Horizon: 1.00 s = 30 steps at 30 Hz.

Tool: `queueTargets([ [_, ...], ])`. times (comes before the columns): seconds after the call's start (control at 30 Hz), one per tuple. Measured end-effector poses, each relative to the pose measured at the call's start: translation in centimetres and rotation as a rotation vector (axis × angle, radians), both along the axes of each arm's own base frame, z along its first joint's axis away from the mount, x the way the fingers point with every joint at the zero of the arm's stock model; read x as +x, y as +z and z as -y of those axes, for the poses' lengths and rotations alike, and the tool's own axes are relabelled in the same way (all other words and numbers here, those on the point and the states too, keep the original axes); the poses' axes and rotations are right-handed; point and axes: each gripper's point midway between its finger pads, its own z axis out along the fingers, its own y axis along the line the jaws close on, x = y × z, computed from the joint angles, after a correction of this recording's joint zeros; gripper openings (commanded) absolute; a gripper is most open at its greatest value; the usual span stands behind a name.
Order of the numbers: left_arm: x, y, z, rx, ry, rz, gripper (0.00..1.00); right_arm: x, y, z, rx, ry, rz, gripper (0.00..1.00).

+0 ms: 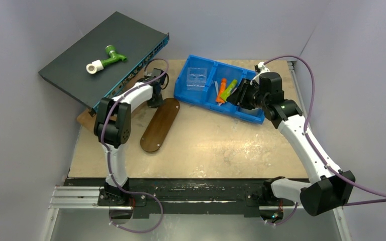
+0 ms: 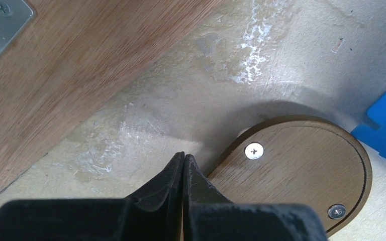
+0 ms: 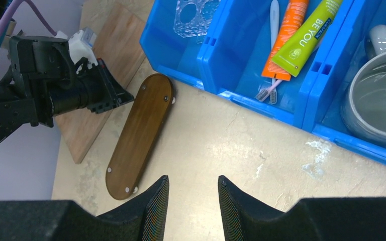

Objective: Prepare toiletry sets of a toothbrush and toothpaste on the tray

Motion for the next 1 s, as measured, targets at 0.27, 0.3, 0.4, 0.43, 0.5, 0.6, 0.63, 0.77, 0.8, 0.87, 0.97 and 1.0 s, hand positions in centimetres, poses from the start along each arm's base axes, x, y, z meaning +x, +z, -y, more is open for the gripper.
queueTargets([
  [0.27, -0.4, -0.2, 0.5, -0.022, -0.040, -0.024, 0.00, 0.0, -0.3, 0.0, -0.002, 0.000, -0.005, 0.42],
  [0.3, -0.4, -0.2, 0.6, -0.025, -0.042, -0.026, 0.00, -0.1, -0.4, 0.0, -0.002, 0.000, -0.007, 0.42],
  [0.4, -0.5, -0.2, 0.8, -0.028, -0.049, -0.028, 0.00, -0.1, -0.6, 0.0, -0.003, 0.000, -0.013, 0.42],
  [0.43, -0.5, -0.2, 0.9, -0.028, -0.053, -0.029, 0.00, -0.1, -0.6, 0.0, -0.004, 0.000, -0.013, 0.42],
  [0.5, -0.5, -0.2, 1.1, -0.026, -0.063, -0.030, 0.00, -0.2, -0.7, 0.0, -0.004, 0.001, -0.014, 0.42],
  [0.6, -0.8, -0.3, 1.7, -0.022, -0.084, -0.033, 0.00, -0.2, -1.0, 0.0, -0.006, 0.001, -0.021, 0.42],
  [0.63, -0.9, -0.4, 2.0, -0.022, -0.091, -0.035, 0.00, -0.3, -1.2, 0.0, -0.007, 0.001, -0.024, 0.42],
  [0.77, -2.1, -1.0, 3.2, -0.022, -0.125, -0.058, 0.00, -0.4, -1.5, 0.1, -0.009, 0.001, -0.031, 0.43],
  [0.8, -2.4, -1.2, 3.5, -0.023, -0.134, -0.065, 0.00, -0.5, -1.6, 0.1, -0.010, 0.001, -0.033, 0.43],
  [0.87, -2.9, -1.4, 4.0, -0.026, -0.150, -0.076, 0.00, -0.6, -1.6, 0.1, -0.011, 0.001, -0.034, 0.43],
  [0.97, -3.8, -1.6, 5.0, -0.031, -0.177, -0.087, 0.00, -0.7, -1.5, 0.2, -0.010, 0.001, -0.029, 0.43],
  [1.0, -4.0, -1.6, 5.3, -0.034, -0.185, -0.088, 0.00, -0.8, -1.4, 0.2, -0.010, 0.001, -0.026, 0.43],
])
